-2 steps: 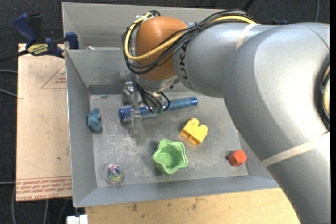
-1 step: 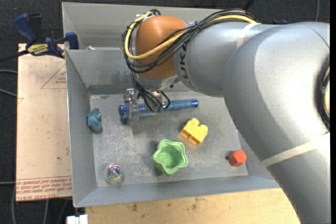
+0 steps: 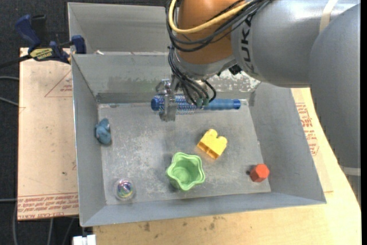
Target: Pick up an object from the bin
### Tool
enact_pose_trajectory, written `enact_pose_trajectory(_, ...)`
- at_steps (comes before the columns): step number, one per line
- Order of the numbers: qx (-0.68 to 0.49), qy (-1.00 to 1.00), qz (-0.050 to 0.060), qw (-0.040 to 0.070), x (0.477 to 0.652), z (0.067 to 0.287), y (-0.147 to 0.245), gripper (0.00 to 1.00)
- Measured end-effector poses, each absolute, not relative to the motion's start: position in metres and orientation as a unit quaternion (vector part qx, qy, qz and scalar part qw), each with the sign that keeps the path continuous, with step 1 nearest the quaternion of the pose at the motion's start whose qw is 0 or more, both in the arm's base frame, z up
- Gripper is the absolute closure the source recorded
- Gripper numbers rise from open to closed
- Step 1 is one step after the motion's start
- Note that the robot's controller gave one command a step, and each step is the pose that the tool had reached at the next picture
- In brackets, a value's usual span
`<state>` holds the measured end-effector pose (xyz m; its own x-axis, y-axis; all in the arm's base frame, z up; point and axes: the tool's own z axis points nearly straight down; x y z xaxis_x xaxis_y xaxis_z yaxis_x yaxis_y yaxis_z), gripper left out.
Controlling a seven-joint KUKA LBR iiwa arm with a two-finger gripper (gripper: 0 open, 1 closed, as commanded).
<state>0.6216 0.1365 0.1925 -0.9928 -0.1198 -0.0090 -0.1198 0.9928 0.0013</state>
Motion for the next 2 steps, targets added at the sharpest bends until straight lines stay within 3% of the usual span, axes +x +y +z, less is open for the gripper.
enact_pose_trajectory(1,-0.230,0.973,0.001,0.002,0.651,0.198,0.159,1.00)
enact_pose_trajectory(2,-0.267,0.964,0.002,0.005,0.619,0.288,0.197,1.00)
